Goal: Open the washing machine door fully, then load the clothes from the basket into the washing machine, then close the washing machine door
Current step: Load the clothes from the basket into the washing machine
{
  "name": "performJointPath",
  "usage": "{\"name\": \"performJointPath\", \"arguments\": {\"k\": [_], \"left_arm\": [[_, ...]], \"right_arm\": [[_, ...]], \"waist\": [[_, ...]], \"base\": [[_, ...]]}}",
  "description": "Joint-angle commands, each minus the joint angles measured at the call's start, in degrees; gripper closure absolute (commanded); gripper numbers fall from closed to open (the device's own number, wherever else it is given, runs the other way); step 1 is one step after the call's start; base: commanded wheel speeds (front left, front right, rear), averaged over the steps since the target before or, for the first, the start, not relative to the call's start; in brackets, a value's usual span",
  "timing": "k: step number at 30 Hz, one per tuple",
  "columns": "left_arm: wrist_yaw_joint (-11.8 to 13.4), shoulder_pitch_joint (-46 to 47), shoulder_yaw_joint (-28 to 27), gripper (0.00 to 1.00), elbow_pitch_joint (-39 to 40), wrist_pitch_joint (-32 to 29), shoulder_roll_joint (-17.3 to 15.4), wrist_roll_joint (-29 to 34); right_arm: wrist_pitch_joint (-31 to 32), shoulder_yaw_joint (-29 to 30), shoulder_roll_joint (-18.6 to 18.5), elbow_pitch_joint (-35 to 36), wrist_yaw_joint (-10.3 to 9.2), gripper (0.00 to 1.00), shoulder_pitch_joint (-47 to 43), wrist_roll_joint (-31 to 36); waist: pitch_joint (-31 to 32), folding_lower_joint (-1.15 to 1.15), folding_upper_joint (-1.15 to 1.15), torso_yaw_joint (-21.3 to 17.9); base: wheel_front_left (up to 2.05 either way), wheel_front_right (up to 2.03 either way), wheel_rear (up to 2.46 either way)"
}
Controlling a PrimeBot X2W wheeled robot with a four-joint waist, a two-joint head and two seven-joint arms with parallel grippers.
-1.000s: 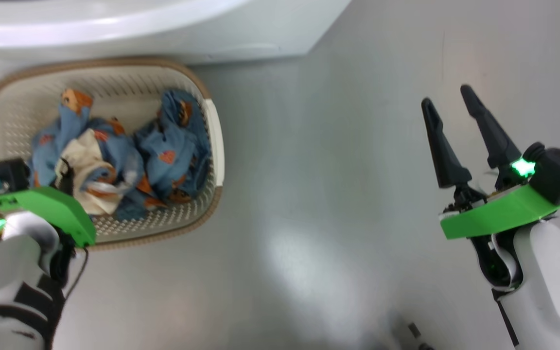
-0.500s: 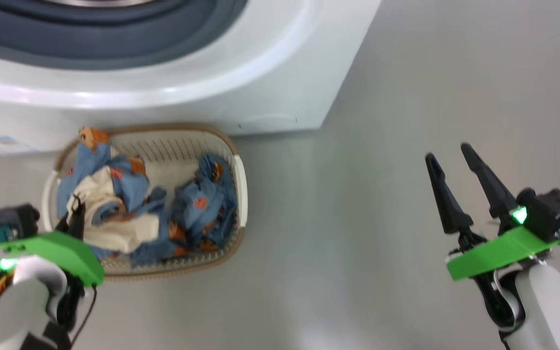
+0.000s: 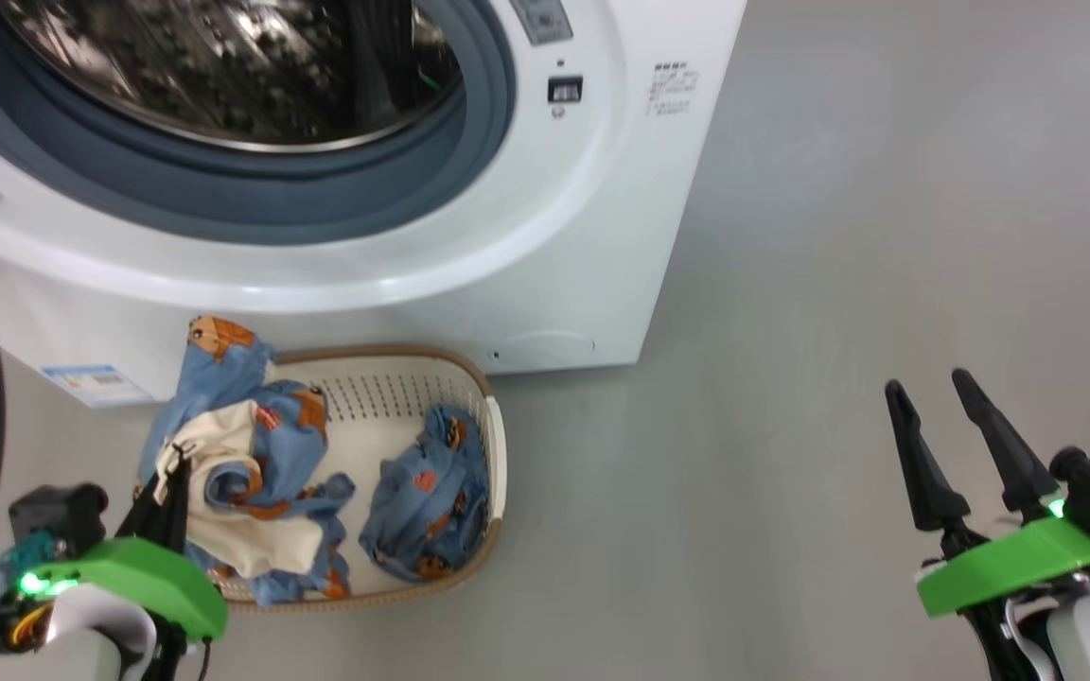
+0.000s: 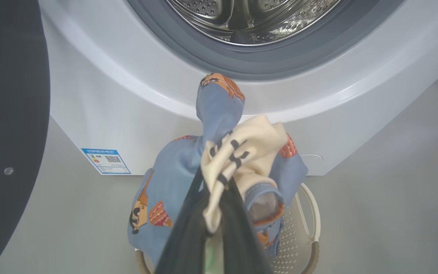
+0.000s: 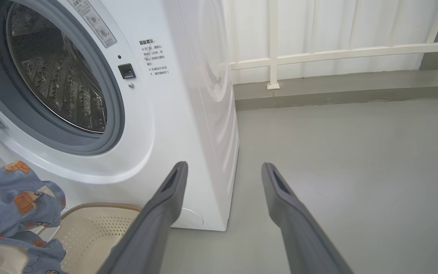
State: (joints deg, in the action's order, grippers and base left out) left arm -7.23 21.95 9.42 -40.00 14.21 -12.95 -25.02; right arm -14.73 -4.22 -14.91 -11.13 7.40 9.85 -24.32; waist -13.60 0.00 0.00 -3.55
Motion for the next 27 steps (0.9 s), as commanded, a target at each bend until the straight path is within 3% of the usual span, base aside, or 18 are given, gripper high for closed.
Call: {"name": "performJointPath", "arguments": {"k": [1,16,27], "left_arm": [[0.4,-0.8,-2.7,1.0,2.1,0.8,-1.7,0.8],[0.4,-18.6,-14.7,1.0,24.1,0.8,3.4,8.9],[0.0,-27.6,-16.7,1.0,34.0,0.8,6.9,10.7]], "right_arm": [[-0.3,-0.6,-0.9,1.2,0.09,0.0,-1.2,-0.1],[-0.3,2.4,-0.8,1.4,0.09,0.0,-7.9,0.0],[-0.3,4.7,-0.7,1.8,0.09,0.0,-11.0,0.0]], "waist": [[2.3,0.0,0.0,0.1],[8.1,0.0,0.0,-1.2],[9.8,0.0,0.0,-0.5]], "base": [[0.0,0.0,0.0],[0.0,0.0,0.0],[0.0,0.0,0.0]]}}
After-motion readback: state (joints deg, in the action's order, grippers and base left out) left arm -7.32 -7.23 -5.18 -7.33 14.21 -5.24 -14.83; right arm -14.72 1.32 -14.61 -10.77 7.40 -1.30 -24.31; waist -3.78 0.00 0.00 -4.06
